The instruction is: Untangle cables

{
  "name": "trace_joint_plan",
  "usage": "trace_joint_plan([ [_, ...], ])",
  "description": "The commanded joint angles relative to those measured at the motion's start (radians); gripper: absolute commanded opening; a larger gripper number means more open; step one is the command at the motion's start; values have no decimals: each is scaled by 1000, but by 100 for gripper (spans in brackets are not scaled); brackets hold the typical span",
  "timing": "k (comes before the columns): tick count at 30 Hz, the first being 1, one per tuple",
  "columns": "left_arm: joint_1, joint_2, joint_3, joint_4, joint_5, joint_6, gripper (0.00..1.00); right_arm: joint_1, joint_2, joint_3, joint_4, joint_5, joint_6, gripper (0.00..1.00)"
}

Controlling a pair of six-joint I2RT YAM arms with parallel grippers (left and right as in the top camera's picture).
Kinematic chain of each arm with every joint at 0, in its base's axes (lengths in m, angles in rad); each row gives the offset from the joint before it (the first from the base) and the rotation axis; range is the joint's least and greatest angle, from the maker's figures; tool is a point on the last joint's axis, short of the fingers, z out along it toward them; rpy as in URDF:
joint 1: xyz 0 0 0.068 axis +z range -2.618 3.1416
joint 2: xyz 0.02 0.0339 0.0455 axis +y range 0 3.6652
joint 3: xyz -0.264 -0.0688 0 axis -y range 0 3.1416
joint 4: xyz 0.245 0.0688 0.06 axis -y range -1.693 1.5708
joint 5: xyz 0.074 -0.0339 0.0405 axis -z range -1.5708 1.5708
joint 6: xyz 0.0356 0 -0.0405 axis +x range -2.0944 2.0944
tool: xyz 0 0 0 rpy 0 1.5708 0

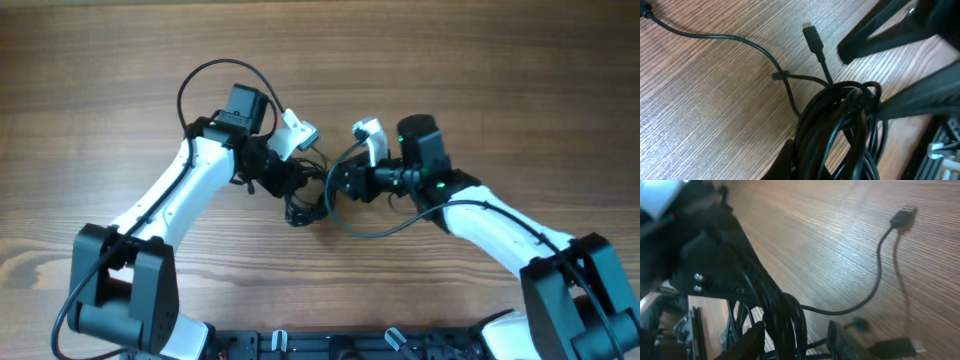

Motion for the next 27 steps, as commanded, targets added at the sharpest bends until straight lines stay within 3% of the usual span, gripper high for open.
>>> trace_joint_plan([
  [1,51,-20,4,-1,132,72,4,62,-17,3,5,45,-42,42],
  [3,73,-20,4,-7,137,75,4,76,-17,3,6,28,-64,37],
  [4,79,-20,4,-12,137,76,4,76,-17,3,9,-8,-64,29],
  [5,82,-20,4,-16,137,76,4,76,-17,3,11,-55,-64,8],
  [6,86,-20,4,-16,137,75,4,76,-17,3,8,-69,-60,5],
  [9,87,-20,4,-36,39,74,4,11,-18,3,32,-68,53,4],
  [11,98,-20,4,-72,-74,69,4,-108,-18,3,34,-68,164,4],
  [14,156,-20,4,-70,-111,9,4,-253,-18,3,35,-68,307,4],
  [18,237,-20,4,-12,-111,-94,4,-298,-18,3,34,-60,348,4],
  [22,266,-19,4,64,-119,-261,4,-298,-18,3,-116,160,481,5],
  [23,265,-16,4,85,-87,-291,4,-294,-18,3,-130,146,470,8],
  [25,249,-16,4,99,-43,-224,4,-288,-18,3,-164,147,460,17],
  [27,234,-16,4,103,-35,-212,4,-288,-18,3,-196,172,475,56],
])
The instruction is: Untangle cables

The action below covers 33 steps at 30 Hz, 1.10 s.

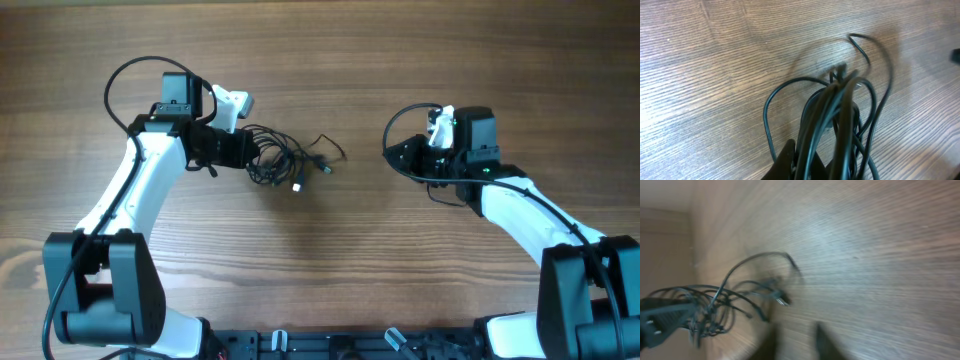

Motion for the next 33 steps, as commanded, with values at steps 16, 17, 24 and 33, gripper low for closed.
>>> trace_joint_plan([
  [16,-98,-23,1,17,489,84,4,418,141,3,238,291,239,5],
  [17,-76,-40,1,14,489,84,4,380,132,3,179,290,201,4],
  [24,169,-151,1,68,489,-74,7,24,-14,3,-205,244,-6,5],
  [33,-19,-150,1,65,293,-82,88,3,-204,3,-187,45,-198,100],
])
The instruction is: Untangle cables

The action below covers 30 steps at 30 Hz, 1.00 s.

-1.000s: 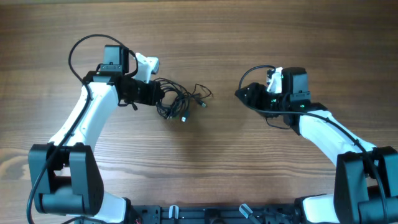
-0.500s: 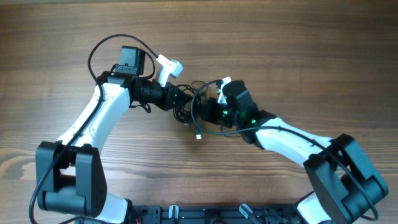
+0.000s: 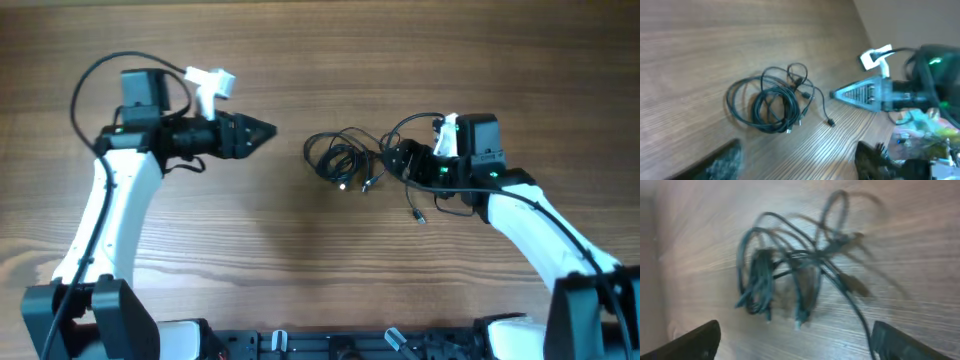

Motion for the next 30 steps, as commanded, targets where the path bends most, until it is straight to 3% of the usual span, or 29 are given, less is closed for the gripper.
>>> trace_joint_plan([
  [1,-139,-2,6,6,-209,-9,100,1,-139,1,-10,-47,-54,99],
  [4,-286,23,6,79,-549,-303,99,1,-253,1,-61,-48,-55,99],
  [6,-377,63,6,144,-595,-507,100,1,-299,1,-111,-19,-54,99],
  [8,-446,97,6,158,-596,-494,95,1,-305,1,-146,-8,-55,100],
  [9,-469,117,6,161,-616,-534,72,1,-304,1,-163,-8,-55,99],
  [10,-481,140,6,153,-640,-707,47,1,-304,1,-179,-4,-54,99],
  [11,-481,168,6,130,-629,-922,43,0,-304,1,-187,2,-54,99],
  [13,-481,211,6,80,-574,-1236,52,1,-304,1,-193,3,-40,100],
  [15,-485,235,6,85,-550,-1345,53,1,-304,1,-193,3,-17,100],
  [22,-488,333,6,163,-575,-1436,40,1,-304,1,-202,3,-2,99],
  [25,-488,351,6,160,-576,-1429,4,1,-304,1,-203,3,-2,99],
  [30,-450,283,6,126,-576,-1261,4,3,-274,1,-203,2,-1,100],
])
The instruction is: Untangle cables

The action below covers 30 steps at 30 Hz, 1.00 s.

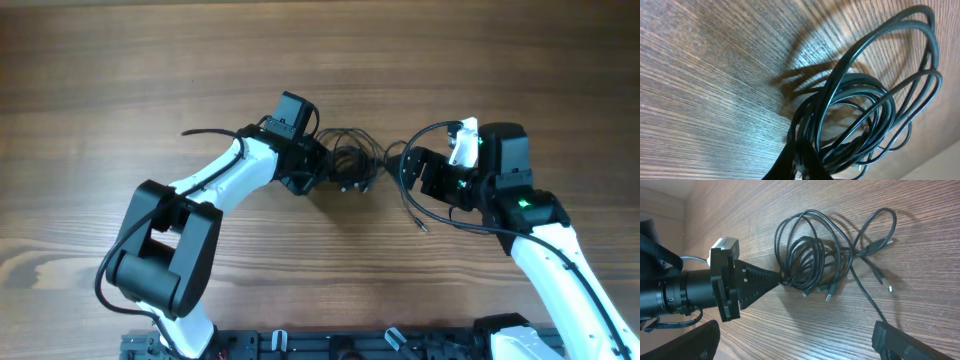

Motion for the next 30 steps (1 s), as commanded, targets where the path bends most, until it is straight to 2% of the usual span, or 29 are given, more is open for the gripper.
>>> trace_joint_plan([
  [1,49,-100,5,-43,-6,112,4,12,30,1,-1,4,5,100],
  [6,85,-323,5,-53,-43,140,4,121,154,1,56,1,101,100],
  [10,85,-349,5,-65,-44,141,4,254,272,1,222,-6,170,100],
  [11,85,-349,5,-68,-44,141,7,278,290,1,263,-6,171,100],
  [12,85,-349,5,-69,-45,150,18,296,306,1,299,-3,202,100],
  [15,85,-349,5,-75,-85,219,19,302,317,1,344,11,210,100],
  [17,85,-349,5,-114,-158,297,39,302,318,1,339,66,203,100],
  [19,85,-349,4,-204,-229,296,46,302,318,1,326,93,185,100],
  [21,85,-349,4,-224,-234,294,95,302,318,1,313,108,185,100],
  [22,82,-349,4,-228,-235,304,100,302,318,0,309,108,185,100],
  [23,80,-348,3,-229,-257,389,81,302,318,0,310,108,187,100],
  [24,81,-345,3,-241,-314,407,67,302,318,-5,309,108,188,100],
  [25,90,-342,3,-260,-321,292,67,302,318,-6,302,108,187,100],
  [26,96,-336,3,-278,-320,194,76,302,318,-6,298,108,187,100],
  [27,98,-329,3,-294,-315,91,79,302,318,-6,294,108,187,100],
  [28,98,-320,3,-298,-296,22,74,302,318,-6,294,108,187,100],
  [30,97,-285,3,-297,-237,-98,71,302,318,-6,294,108,187,100],
])
